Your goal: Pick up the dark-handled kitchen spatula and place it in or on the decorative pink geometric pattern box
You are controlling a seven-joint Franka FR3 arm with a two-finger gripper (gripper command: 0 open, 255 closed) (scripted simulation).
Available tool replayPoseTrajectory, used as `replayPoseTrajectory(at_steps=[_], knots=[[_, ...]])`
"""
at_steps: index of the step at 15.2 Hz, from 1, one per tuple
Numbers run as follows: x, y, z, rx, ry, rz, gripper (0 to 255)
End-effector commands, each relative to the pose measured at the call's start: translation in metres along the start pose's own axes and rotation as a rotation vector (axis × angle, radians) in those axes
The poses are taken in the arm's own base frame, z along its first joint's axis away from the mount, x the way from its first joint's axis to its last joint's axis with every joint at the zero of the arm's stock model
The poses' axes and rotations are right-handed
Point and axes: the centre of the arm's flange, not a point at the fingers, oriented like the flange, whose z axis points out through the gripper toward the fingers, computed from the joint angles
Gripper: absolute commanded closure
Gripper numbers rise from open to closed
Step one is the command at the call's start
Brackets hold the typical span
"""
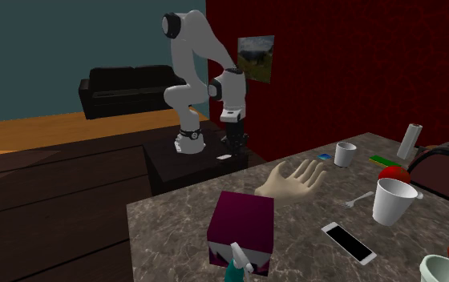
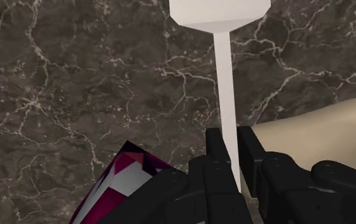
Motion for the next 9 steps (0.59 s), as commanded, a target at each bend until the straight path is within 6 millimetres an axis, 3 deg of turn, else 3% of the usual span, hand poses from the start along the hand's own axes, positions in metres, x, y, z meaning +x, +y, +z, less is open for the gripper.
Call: replayPoseTrajectory(at_steps=[1, 4, 9], knots=[[0.000, 0.000, -0.010, 0.000, -0.001, 0.000, 255], [0.001, 0.000, -0.026, 0.000, -0.001, 0.000, 255], [0.062, 0.025, -0.025, 0.000, -0.001, 0.000, 255]])
